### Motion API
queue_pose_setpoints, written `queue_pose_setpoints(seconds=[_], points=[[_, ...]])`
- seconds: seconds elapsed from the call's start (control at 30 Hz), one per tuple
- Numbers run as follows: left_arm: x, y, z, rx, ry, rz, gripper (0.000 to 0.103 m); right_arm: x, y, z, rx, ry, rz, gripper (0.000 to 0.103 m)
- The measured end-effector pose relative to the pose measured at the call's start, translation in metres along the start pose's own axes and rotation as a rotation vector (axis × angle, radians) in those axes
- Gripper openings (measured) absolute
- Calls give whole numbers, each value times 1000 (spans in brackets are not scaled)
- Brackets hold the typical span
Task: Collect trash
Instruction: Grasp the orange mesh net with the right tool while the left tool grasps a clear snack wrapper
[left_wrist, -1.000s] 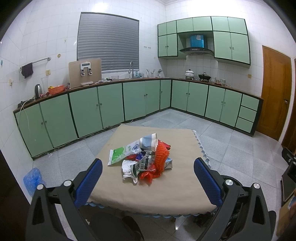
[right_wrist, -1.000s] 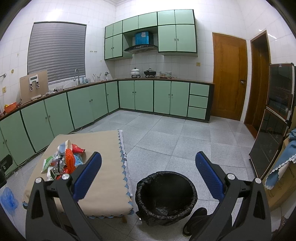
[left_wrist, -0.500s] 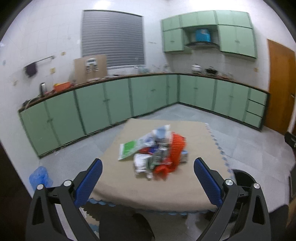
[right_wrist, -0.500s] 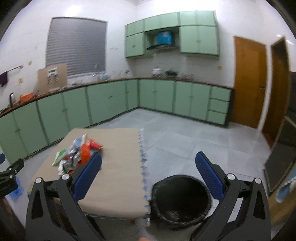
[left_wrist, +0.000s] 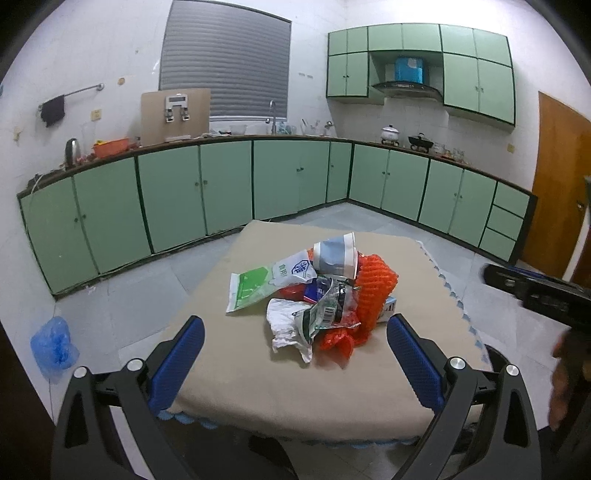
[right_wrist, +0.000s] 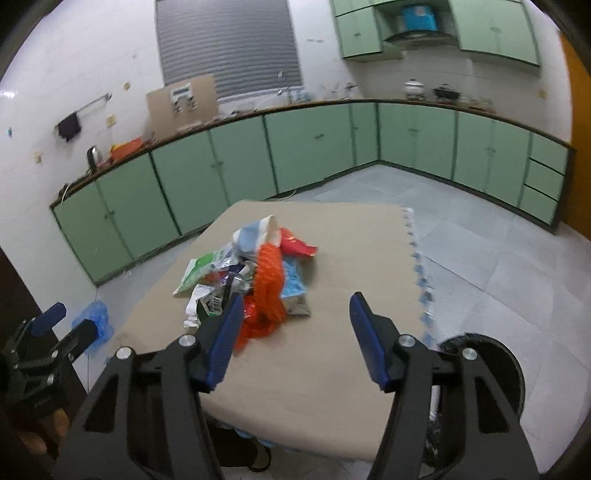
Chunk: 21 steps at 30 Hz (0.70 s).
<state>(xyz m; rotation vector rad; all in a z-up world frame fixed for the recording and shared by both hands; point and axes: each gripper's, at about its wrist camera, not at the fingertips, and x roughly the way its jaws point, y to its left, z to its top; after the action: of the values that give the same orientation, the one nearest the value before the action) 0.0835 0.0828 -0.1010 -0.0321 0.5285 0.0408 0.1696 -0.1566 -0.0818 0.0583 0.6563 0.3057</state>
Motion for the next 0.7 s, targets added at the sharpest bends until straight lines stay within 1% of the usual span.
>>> queue_pose_setpoints(seconds=[0.03, 0.1, 0.17, 0.37, 0.5, 0.63, 0.7], points=[[5, 0, 0, 4, 4, 1, 97, 12, 4, 2, -5, 5, 19, 54], [16, -1, -1, 2, 12, -3, 97, 32, 10, 4, -13, 27, 36, 46], [24, -1, -3, 7, 20, -9, 97, 50, 12, 5, -14, 50, 55, 44], [56, -5, -9, 45, 34, -30, 97, 104, 14, 4, -27, 97, 82, 44], [83, -1, -11, 38, 50, -44, 97, 131, 6, 5, -29, 118, 85, 44], [104, -3, -13, 54, 62, -49, 97, 148, 0, 8, -20, 129, 110, 42], [116, -6, -15, 59, 65, -55, 97, 154, -1, 9, -29, 140, 122, 28]])
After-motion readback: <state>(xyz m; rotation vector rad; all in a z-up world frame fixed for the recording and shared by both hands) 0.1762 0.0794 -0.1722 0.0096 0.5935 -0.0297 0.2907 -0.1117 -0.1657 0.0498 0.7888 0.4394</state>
